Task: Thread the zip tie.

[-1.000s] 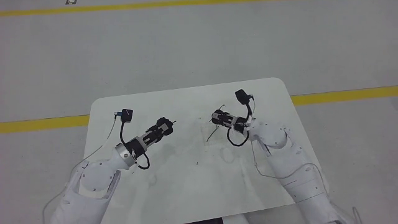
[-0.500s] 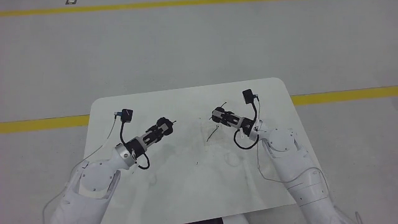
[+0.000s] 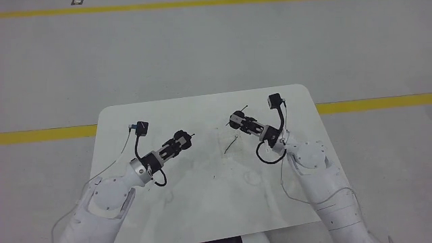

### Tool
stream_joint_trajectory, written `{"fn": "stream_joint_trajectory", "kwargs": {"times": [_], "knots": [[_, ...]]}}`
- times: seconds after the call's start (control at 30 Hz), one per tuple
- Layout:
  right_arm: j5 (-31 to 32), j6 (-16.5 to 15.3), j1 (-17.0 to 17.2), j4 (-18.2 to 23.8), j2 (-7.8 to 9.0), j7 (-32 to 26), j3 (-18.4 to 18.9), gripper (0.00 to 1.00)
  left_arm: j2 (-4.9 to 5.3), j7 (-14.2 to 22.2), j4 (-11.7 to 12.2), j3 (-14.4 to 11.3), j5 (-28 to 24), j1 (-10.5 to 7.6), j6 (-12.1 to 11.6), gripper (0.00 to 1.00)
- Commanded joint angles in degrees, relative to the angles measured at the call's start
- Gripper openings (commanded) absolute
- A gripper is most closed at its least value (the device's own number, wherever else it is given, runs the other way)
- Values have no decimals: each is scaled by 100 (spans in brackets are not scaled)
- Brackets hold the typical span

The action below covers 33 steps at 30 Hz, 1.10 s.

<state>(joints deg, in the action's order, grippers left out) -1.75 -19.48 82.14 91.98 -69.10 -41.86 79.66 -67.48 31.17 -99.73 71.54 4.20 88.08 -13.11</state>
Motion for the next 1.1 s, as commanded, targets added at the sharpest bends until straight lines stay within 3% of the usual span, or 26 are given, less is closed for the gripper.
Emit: {"fn": "stream_joint_trajectory", "kwargs": {"times": [0.0,0.1,0.4,0.63,0.8,0.87,1.07], "knots": [[146,0,-3,35,-4,86,-75,0,-6,-54,2,-107,24,9,45,0],[512,0,-23,132,-6,340,-204,0,-16,-221,67,-232,97,0,117,0],[512,0,-23,132,-6,340,-204,0,-15,-281,33,-257,184,-16,43,0],[1133,0,-77,495,10,438,-669,0,-24,-360,-80,-444,165,-86,267,0],[1568,0,-158,532,63,579,-934,0,-6,-361,-107,-478,224,-96,345,0],[1648,0,-164,544,83,674,-977,0,4,-351,-110,-491,293,-116,226,0],[1648,0,-164,544,83,674,-977,0,4,-351,-110,-491,293,-116,226,0]]}}
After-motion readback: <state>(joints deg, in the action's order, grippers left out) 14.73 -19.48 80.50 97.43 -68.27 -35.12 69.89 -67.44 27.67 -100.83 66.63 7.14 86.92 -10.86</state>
